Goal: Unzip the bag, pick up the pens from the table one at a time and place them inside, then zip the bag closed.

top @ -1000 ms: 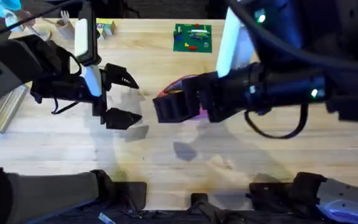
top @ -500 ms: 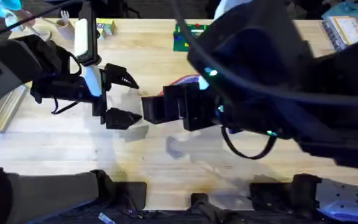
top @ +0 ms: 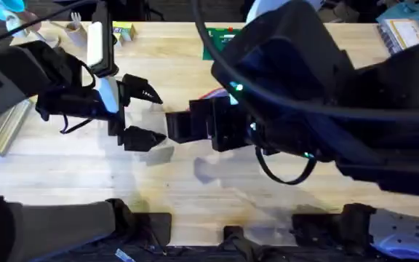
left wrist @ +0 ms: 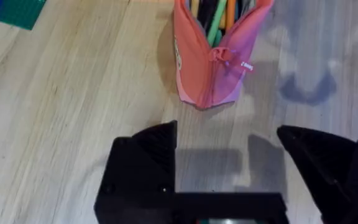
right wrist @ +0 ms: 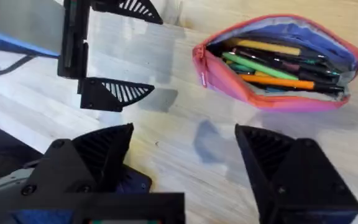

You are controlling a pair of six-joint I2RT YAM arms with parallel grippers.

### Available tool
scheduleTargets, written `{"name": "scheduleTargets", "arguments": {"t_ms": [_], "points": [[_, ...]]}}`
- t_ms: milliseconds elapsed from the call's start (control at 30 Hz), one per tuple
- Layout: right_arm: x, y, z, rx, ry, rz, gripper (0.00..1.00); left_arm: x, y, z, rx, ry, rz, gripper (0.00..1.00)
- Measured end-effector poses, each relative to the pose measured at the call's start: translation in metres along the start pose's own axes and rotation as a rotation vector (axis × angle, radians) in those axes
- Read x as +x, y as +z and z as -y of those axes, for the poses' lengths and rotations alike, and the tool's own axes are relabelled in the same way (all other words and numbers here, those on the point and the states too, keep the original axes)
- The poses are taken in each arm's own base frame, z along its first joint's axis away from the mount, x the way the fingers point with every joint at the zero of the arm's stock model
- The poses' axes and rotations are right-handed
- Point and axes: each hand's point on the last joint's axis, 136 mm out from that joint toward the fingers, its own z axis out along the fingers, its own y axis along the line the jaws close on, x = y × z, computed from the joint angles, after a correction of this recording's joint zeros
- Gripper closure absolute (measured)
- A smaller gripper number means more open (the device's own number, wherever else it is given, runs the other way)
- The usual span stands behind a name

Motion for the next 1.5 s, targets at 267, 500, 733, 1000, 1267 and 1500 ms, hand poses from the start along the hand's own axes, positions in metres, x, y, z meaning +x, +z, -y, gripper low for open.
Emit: {"name": "scheduleTargets", "arguments": {"t_ms": [267,500,733,1000,1267,1500], "points": [[-0.003,0.012,-0.008,-0.011,0.005,0.009,0.004,0.000,0.000,0.000,0.000,0.000,0.000,0.007],[0.005,0.042,-0.010,0.026,-0.007,-0.024,0.004,0.000,0.000,0.000,0.000,0.000,0.000,0.007],[0.009,0.061,-0.013,0.039,-0.011,-0.036,0.003,0.000,0.000,0.000,0.000,0.000,0.000,0.007],[0.015,0.082,-0.014,0.058,-0.017,-0.052,0.004,0.000,0.000,0.000,0.000,0.000,0.000,0.008],[0.021,0.104,-0.014,0.077,-0.022,-0.063,0.003,0.000,0.000,0.000,0.000,0.000,0.000,0.006],[0.019,0.118,-0.009,0.103,-0.003,-0.052,0.004,0.000,0.000,0.000,0.000,0.000,0.000,0.007]]}}
